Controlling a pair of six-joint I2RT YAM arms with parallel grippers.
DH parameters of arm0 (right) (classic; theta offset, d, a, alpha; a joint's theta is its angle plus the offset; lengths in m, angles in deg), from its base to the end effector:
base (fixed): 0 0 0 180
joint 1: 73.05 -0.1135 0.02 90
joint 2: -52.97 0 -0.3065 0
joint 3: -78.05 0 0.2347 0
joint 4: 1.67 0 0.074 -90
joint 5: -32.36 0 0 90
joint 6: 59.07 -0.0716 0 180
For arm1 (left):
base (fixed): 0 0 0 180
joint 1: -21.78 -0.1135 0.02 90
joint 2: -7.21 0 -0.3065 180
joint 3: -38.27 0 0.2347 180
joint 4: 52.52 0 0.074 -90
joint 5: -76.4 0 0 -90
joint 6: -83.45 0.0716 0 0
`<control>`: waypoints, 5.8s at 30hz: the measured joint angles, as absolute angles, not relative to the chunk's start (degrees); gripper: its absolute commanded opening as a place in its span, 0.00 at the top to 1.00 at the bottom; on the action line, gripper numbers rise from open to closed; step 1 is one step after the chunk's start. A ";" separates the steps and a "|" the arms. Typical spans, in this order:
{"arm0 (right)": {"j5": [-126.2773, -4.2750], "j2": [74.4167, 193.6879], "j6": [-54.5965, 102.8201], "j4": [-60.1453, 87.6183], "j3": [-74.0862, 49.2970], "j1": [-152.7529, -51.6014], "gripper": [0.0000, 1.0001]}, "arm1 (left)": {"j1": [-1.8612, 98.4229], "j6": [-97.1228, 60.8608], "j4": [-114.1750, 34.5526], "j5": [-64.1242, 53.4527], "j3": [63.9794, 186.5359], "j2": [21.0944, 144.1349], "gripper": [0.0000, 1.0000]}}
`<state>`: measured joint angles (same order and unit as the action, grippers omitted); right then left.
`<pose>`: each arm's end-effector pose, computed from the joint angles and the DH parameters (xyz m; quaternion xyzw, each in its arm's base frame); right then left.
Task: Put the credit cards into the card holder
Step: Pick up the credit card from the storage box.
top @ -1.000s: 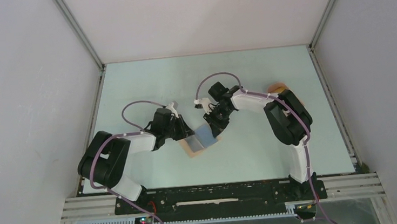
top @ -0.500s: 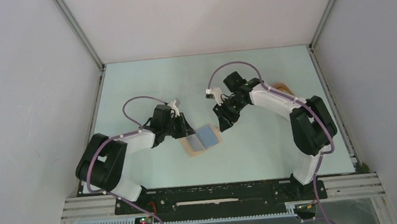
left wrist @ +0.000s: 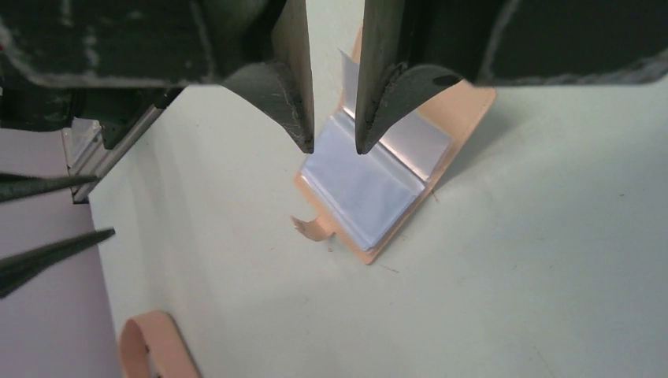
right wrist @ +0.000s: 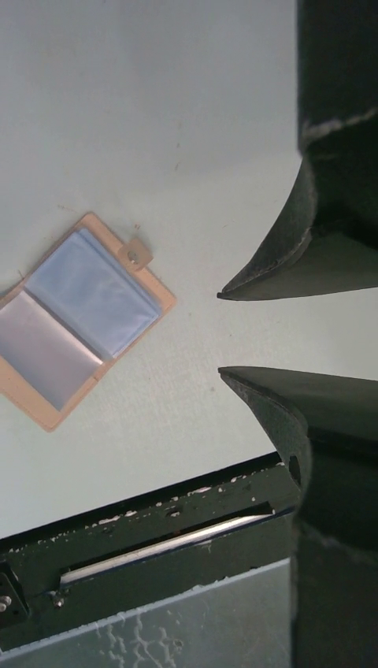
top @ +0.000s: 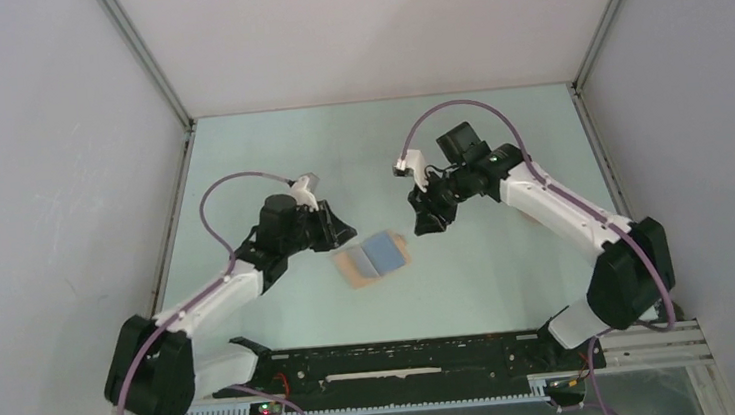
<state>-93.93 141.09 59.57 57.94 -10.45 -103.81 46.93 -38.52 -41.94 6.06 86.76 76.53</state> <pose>0.2465 0.1960 0.3082 -0.5257 0.7549 0.3049 0.2465 0.2177 -0.1288 0.2431 0.0323 0.8628 -0.3613 0.3523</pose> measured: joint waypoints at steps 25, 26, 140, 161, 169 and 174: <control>-91.04 128.91 27.20 35.21 5.92 -60.84 0.14 | 50.80 -24.03 -17.54 -5.85 95.72 32.20 0.00; -89.36 130.62 26.78 34.92 5.90 -61.26 0.15 | 50.12 -23.33 -16.60 -5.43 95.72 33.69 0.00; -106.65 156.61 14.70 26.81 8.37 -70.81 0.43 | 38.86 -20.03 -10.07 0.62 95.00 41.19 0.00; -113.69 158.03 7.73 20.39 8.32 -70.90 0.44 | 38.84 -20.05 -10.05 0.66 94.98 41.36 0.00; -113.69 160.13 5.43 18.03 8.32 -71.16 0.40 | 38.84 -20.05 -10.07 0.64 94.98 41.73 0.00; -113.42 160.65 4.47 17.00 7.78 -71.95 0.41 | 38.64 -20.05 -10.07 0.62 95.00 42.08 0.00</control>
<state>-113.42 160.65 4.47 17.00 7.78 -71.95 38.64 -20.05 -10.07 0.62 95.00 42.08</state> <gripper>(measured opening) 0.597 0.996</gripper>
